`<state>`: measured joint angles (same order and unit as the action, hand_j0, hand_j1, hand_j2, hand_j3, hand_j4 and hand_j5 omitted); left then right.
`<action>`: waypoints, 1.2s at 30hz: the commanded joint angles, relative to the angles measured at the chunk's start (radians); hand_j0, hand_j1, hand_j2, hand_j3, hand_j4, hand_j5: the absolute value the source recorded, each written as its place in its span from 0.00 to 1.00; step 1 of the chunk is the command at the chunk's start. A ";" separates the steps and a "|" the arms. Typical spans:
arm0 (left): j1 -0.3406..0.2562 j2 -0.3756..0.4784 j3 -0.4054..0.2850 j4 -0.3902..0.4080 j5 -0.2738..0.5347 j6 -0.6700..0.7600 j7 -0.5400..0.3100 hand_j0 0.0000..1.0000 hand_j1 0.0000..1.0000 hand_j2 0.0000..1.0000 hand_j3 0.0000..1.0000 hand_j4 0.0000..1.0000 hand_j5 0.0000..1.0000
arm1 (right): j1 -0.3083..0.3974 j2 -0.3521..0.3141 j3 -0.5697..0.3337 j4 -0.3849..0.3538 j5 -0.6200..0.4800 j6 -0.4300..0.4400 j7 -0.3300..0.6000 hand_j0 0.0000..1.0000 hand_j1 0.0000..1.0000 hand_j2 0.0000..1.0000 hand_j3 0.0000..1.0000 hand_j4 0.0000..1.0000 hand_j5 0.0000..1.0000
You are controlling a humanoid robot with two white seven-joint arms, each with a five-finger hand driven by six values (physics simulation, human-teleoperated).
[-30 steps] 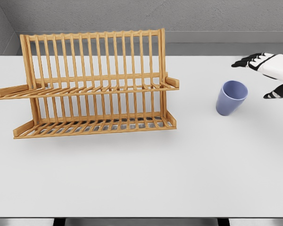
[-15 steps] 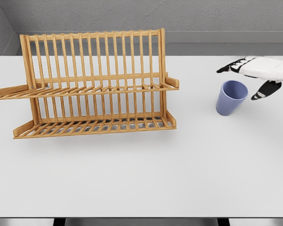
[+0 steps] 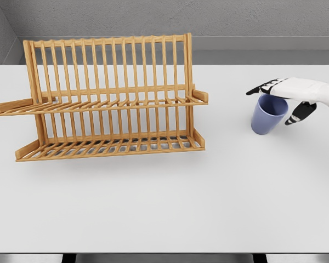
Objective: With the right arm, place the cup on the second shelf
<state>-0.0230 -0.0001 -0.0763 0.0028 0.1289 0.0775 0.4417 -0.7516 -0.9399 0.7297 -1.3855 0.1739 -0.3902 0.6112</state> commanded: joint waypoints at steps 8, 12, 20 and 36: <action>0.000 0.000 0.000 0.000 0.000 0.001 0.000 1.00 1.00 1.00 1.00 1.00 1.00 | -0.006 0.021 0.016 0.046 -0.004 0.002 0.000 1.00 1.00 1.00 1.00 1.00 1.00; 0.000 0.000 0.000 0.000 0.000 -0.001 0.000 1.00 1.00 1.00 1.00 1.00 1.00 | -0.017 0.038 0.025 0.066 -0.004 0.001 0.000 1.00 1.00 1.00 1.00 1.00 1.00; 0.000 0.000 0.000 0.000 0.000 0.001 0.000 1.00 1.00 1.00 1.00 1.00 1.00 | -0.018 0.038 0.033 0.079 -0.004 0.002 0.000 1.00 1.00 1.00 1.00 1.00 1.00; 0.000 0.000 0.000 0.000 0.000 0.001 0.000 1.00 1.00 1.00 1.00 1.00 1.00 | -0.026 0.038 0.045 0.092 -0.002 0.001 0.000 0.75 0.75 0.75 0.75 0.75 0.75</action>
<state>-0.0230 -0.0001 -0.0763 0.0027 0.1289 0.0774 0.4417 -0.7777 -0.9011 0.7747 -1.2939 0.1746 -0.3906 0.6117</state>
